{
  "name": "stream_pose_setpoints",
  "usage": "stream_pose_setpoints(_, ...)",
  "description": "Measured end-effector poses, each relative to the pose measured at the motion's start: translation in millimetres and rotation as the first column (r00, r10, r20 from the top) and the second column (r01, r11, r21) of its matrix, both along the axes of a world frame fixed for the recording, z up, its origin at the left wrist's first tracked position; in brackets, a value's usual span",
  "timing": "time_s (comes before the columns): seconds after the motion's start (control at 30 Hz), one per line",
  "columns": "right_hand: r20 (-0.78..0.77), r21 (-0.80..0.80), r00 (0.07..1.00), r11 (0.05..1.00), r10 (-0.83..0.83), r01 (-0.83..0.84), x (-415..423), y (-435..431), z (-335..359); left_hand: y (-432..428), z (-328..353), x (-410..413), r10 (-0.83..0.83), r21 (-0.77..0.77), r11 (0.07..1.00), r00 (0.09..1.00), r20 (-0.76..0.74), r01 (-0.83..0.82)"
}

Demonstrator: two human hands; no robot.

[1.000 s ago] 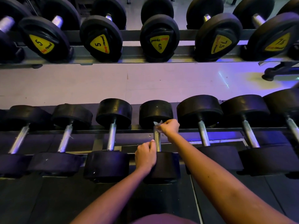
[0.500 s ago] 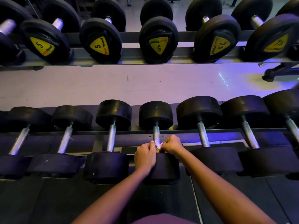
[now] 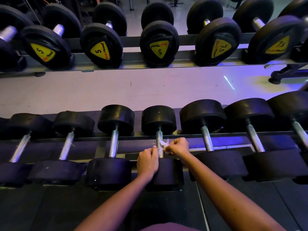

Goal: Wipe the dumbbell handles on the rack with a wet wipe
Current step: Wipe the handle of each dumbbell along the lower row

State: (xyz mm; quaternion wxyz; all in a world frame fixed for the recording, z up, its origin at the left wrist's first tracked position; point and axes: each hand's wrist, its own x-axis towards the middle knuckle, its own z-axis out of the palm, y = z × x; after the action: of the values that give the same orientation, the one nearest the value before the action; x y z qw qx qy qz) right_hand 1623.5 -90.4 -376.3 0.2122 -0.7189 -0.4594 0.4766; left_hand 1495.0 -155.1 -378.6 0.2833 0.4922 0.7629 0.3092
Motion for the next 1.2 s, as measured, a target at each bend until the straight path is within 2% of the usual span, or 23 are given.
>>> stream_pose_setpoints(0.13, -0.131, 0.132, 0.984, 0.982, -0.118, 0.136, -14.5, 24.0, 12.4, -0.6, 0.7, 0.4, -0.007, 0.002, 1.000, 1.000, 0.020, 0.007)
stream_pose_setpoints(0.3, 0.027, 0.200, 0.998, 0.978, -0.062, 0.056, -32.2, 29.5, 11.7, -3.3, 5.7, 1.5, -0.007, -0.001, 1.000, 1.000, 0.018, 0.007)
stream_pose_setpoints(0.47, 0.139, 0.100, 0.983, 0.986, 0.118, -0.132, -23.6, 4.4, 10.5, -1.4, 1.0, 0.7, -0.005, 0.014, 1.000, 1.000, -0.013, 0.005)
stream_pose_setpoints(0.57, 0.178, 0.068, 0.968, 0.980, 0.175, -0.189, -14.1, -17.4, 9.1, 0.0, 0.0, 1.1, -0.015, 0.027, 1.000, 1.000, -0.023, 0.016)
stream_pose_setpoints(0.7, 0.145, 0.059, 0.974, 0.981, 0.173, -0.184, -12.0, -13.7, 13.9, -2.9, 3.2, 1.8, -0.023, 0.033, 0.999, 1.000, -0.015, 0.023)
stream_pose_setpoints(0.83, 0.072, 0.170, 0.997, 0.984, 0.032, -0.043, -23.2, 12.1, 13.9, -4.9, 6.9, 2.4, -0.017, 0.035, 0.999, 1.000, -0.014, 0.018)
stream_pose_setpoints(0.97, 0.030, 0.187, 0.999, 0.982, -0.041, 0.035, -29.1, 25.9, 11.7, -6.1, 8.8, 3.3, -0.010, 0.020, 1.000, 1.000, -0.016, 0.010)
stream_pose_setpoints(1.2, 0.125, 0.035, 0.974, 0.980, 0.190, -0.196, -9.7, -2.5, 4.1, -2.9, 7.8, 3.0, -0.008, 0.007, 1.000, 1.000, -0.030, 0.008)
